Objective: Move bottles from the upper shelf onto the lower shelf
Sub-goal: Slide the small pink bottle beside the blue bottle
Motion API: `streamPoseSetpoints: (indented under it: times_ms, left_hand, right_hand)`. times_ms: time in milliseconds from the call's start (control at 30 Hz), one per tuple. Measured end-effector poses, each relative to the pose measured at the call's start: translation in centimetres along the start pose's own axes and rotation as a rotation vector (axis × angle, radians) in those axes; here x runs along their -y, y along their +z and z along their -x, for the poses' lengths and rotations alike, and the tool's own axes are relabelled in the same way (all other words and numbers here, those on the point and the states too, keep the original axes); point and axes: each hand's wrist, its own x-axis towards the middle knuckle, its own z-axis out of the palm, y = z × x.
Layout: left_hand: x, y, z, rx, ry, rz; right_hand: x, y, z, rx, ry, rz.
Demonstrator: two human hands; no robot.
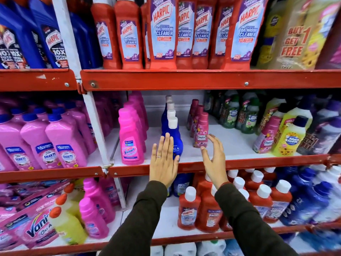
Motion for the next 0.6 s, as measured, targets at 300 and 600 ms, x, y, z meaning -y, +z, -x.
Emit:
streamPoseSetpoints:
  times_ms: [300, 600]
  left_hand:
    - [-3.2, 2.4, 0.0, 0.034, -0.049, 0.03]
    - [-3.1, 3.3, 0.1, 0.033, -0.054, -0.026]
  right_hand:
    - [-3.7, -9.1, -4.3, -0.241, 0.121, 0.155]
    - [-6.4, -14.8, -10.1, -0.362, 0.29, 0.236]
